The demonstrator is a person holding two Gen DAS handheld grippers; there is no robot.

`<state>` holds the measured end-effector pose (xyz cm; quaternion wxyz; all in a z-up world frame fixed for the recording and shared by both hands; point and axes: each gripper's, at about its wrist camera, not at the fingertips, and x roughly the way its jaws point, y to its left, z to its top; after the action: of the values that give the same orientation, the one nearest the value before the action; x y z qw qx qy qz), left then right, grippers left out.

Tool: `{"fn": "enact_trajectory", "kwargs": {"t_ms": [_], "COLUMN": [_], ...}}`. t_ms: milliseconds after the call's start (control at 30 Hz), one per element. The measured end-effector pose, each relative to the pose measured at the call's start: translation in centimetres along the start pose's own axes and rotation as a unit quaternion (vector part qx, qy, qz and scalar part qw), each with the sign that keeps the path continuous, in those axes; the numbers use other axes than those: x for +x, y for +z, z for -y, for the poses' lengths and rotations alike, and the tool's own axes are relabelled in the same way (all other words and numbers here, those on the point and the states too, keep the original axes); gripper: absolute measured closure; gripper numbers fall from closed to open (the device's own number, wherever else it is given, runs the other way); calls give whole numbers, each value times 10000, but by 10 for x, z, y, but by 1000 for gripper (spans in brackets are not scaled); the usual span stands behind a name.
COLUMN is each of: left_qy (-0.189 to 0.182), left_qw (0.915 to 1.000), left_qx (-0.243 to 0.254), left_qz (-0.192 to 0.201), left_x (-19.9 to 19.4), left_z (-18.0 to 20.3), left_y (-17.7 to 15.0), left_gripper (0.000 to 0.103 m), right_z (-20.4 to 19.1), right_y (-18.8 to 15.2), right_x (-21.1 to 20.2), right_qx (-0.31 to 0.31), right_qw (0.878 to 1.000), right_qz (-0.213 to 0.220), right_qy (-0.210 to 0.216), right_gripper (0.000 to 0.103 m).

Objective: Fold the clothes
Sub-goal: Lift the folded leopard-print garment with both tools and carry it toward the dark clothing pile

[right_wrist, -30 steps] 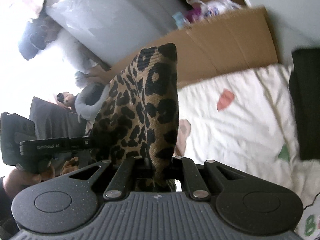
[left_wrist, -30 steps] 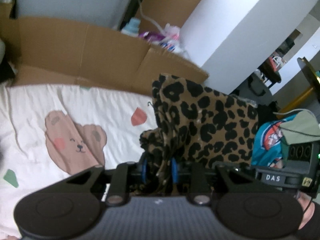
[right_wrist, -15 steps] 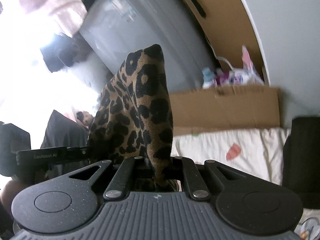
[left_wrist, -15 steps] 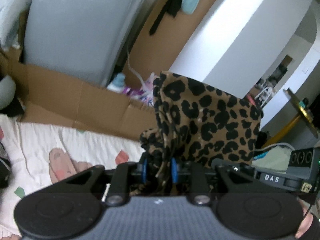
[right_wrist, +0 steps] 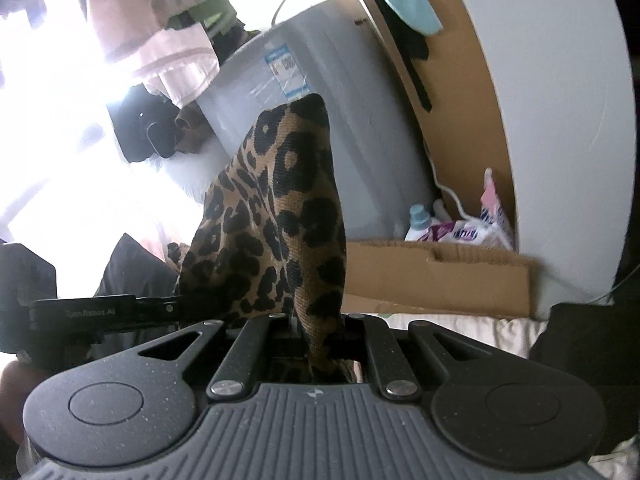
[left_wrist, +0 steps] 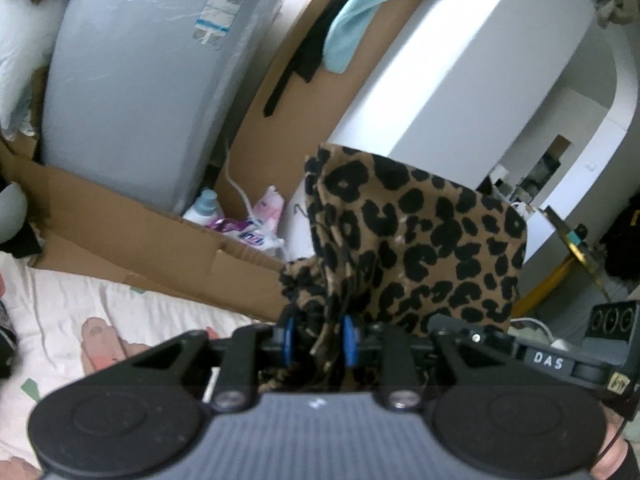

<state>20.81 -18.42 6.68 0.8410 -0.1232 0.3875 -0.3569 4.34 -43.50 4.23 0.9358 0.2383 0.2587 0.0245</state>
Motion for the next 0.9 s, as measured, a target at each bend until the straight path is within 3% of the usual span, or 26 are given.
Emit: {"fn": "enact_trajectory", "kwargs": {"t_ms": [467, 900], "left_qy": [-460, -895], "left_qw": [9989, 9953], "left_qx": [82, 188], "left_qz": [17, -334], "left_x": [24, 106], "left_z": [61, 113], "left_y": [-14, -41], "left_gripper": [77, 78], "right_z": [29, 100], "right_y": [33, 23], "right_x": [-66, -89], "right_qx": [-243, -201], "right_qw": [9987, 9940], "right_qz": [80, -30], "right_qy": [-437, -1079], "right_gripper": [97, 97]}}
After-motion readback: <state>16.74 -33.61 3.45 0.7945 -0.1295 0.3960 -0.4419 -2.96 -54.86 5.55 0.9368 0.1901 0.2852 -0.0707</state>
